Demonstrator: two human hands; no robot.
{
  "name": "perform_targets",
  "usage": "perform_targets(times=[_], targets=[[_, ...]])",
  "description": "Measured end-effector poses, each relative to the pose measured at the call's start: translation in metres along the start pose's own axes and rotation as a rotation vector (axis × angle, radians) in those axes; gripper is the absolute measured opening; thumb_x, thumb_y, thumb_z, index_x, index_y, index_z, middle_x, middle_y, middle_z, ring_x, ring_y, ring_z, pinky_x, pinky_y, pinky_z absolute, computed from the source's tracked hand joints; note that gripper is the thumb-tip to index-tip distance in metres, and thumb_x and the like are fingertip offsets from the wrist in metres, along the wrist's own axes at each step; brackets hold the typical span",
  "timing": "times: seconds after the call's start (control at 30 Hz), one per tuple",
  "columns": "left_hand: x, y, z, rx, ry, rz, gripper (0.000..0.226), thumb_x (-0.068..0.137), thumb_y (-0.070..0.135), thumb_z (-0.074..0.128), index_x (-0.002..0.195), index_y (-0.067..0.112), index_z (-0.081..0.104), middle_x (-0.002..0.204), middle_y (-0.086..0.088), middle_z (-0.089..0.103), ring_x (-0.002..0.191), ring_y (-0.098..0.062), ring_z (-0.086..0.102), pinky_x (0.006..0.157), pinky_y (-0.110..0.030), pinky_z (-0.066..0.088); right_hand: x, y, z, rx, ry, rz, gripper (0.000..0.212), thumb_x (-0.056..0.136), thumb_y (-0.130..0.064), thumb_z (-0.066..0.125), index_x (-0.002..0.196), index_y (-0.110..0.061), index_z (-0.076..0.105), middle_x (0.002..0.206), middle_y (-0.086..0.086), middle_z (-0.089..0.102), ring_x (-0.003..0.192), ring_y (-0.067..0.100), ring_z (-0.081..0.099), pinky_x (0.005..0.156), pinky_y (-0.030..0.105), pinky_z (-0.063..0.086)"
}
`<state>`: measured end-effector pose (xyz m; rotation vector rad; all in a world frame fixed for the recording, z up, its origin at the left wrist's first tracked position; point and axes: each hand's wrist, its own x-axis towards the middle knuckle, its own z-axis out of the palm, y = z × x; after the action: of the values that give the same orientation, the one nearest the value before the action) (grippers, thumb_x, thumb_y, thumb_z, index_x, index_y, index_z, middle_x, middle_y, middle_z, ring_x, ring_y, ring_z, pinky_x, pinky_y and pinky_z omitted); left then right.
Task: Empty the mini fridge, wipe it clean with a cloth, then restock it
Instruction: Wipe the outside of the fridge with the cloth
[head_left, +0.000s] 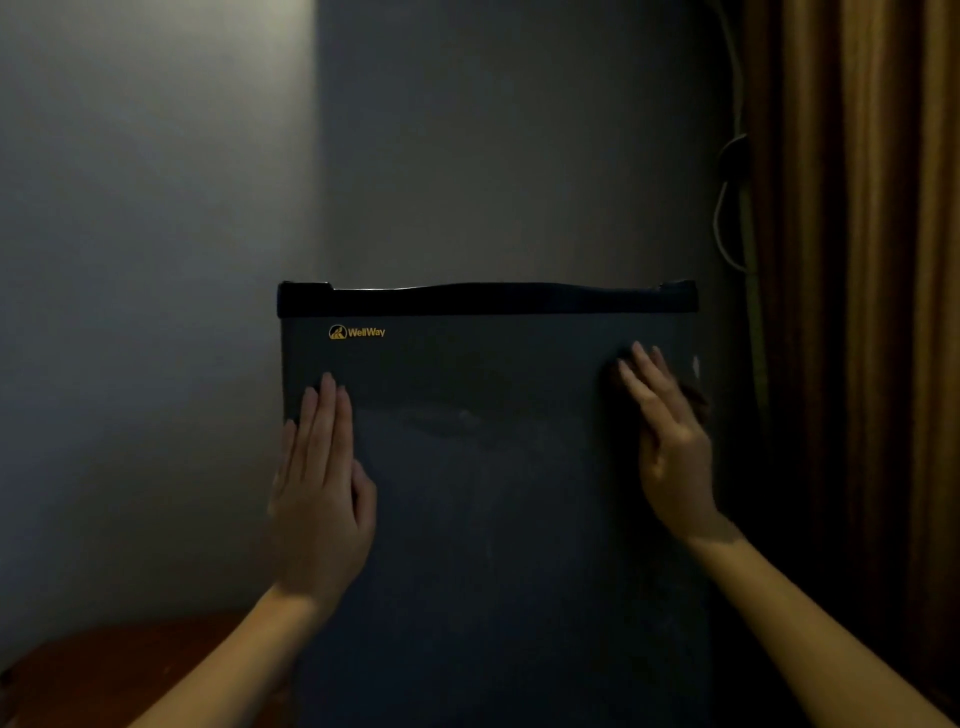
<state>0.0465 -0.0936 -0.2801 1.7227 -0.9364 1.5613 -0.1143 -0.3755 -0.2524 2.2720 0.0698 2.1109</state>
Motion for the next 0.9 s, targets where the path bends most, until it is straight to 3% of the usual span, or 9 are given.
perform_targets(times=[0.1, 0.23, 0.4, 0.5, 0.57, 0.67, 0.73, 0.9], targets=[[0.001, 0.001, 0.0, 0.0, -0.002, -0.007, 0.057, 0.096, 0.011, 0.032, 0.151, 0.0, 0.02, 0.161, -0.011, 0.015, 0.149, -0.024, 0.012, 0.121, -0.043, 0.013, 0.013, 0.014, -0.001, -0.012, 0.149, 0.195, 0.061, 0.087, 0.021, 0.041, 0.142, -0.005, 0.043, 0.153, 0.008, 0.034, 0.145, 0.022, 0.025, 0.12, 0.028, 0.018], [0.0, 0.001, 0.0, 0.009, -0.007, -0.01, 0.058, 0.095, 0.011, 0.032, 0.15, -0.001, 0.02, 0.16, -0.011, 0.015, 0.149, -0.024, 0.012, 0.121, -0.043, 0.014, 0.064, -0.002, 0.011, 0.028, 0.326, 0.408, 0.057, 0.091, 0.014, 0.04, 0.143, -0.009, 0.043, 0.154, 0.006, 0.034, 0.146, 0.02, 0.024, 0.118, 0.022, 0.016], [0.0, 0.001, -0.001, 0.004, 0.004, 0.004, 0.058, 0.094, 0.01, 0.034, 0.149, -0.003, 0.021, 0.16, -0.012, 0.017, 0.149, -0.025, 0.013, 0.121, -0.043, 0.014, 0.021, -0.008, 0.012, -0.002, 0.091, 0.064, 0.051, 0.094, 0.006, 0.036, 0.143, -0.006, 0.042, 0.155, 0.009, 0.029, 0.147, 0.023, 0.022, 0.12, 0.025, 0.015], [0.0, 0.001, -0.001, 0.016, 0.001, 0.001, 0.057, 0.095, 0.011, 0.033, 0.149, -0.002, 0.022, 0.16, -0.012, 0.017, 0.149, -0.025, 0.013, 0.121, -0.041, 0.012, -0.007, 0.01, -0.001, -0.029, 0.093, 0.135, 0.048, 0.097, -0.005, 0.029, 0.143, -0.009, 0.038, 0.155, 0.009, 0.03, 0.146, 0.021, 0.024, 0.12, 0.027, 0.017], [0.001, 0.002, -0.002, 0.012, 0.003, -0.006, 0.057, 0.095, 0.012, 0.033, 0.15, -0.002, 0.021, 0.16, -0.011, 0.016, 0.149, -0.024, 0.012, 0.122, -0.04, 0.011, 0.004, 0.014, 0.0, -0.036, 0.195, 0.297, 0.051, 0.094, 0.002, 0.032, 0.143, -0.009, 0.039, 0.154, 0.008, 0.031, 0.145, 0.022, 0.027, 0.119, 0.032, 0.022], [0.0, 0.002, -0.002, 0.01, 0.006, -0.004, 0.058, 0.095, 0.012, 0.032, 0.15, -0.001, 0.02, 0.16, -0.011, 0.016, 0.149, -0.024, 0.013, 0.121, -0.043, 0.014, 0.045, 0.001, 0.009, -0.024, 0.305, 0.434, 0.054, 0.093, 0.011, 0.04, 0.143, -0.01, 0.042, 0.155, 0.006, 0.032, 0.145, 0.021, 0.025, 0.118, 0.018, 0.015], [0.0, 0.001, -0.001, 0.013, 0.004, -0.005, 0.057, 0.096, 0.013, 0.031, 0.15, -0.001, 0.021, 0.16, -0.011, 0.016, 0.149, -0.024, 0.013, 0.121, -0.043, 0.015, 0.061, -0.011, 0.016, 0.005, 0.302, 0.382, 0.056, 0.092, 0.011, 0.041, 0.143, -0.009, 0.043, 0.155, 0.007, 0.033, 0.146, 0.02, 0.024, 0.118, 0.017, 0.014], [0.0, -0.001, 0.0, 0.019, 0.017, 0.006, 0.056, 0.096, 0.013, 0.029, 0.15, -0.002, 0.021, 0.16, -0.012, 0.017, 0.148, -0.025, 0.014, 0.12, -0.045, 0.016, 0.008, -0.011, 0.013, -0.011, 0.081, 0.065, 0.047, 0.096, 0.001, 0.033, 0.142, -0.003, 0.044, 0.154, 0.012, 0.032, 0.146, 0.022, 0.024, 0.12, 0.027, 0.017]])
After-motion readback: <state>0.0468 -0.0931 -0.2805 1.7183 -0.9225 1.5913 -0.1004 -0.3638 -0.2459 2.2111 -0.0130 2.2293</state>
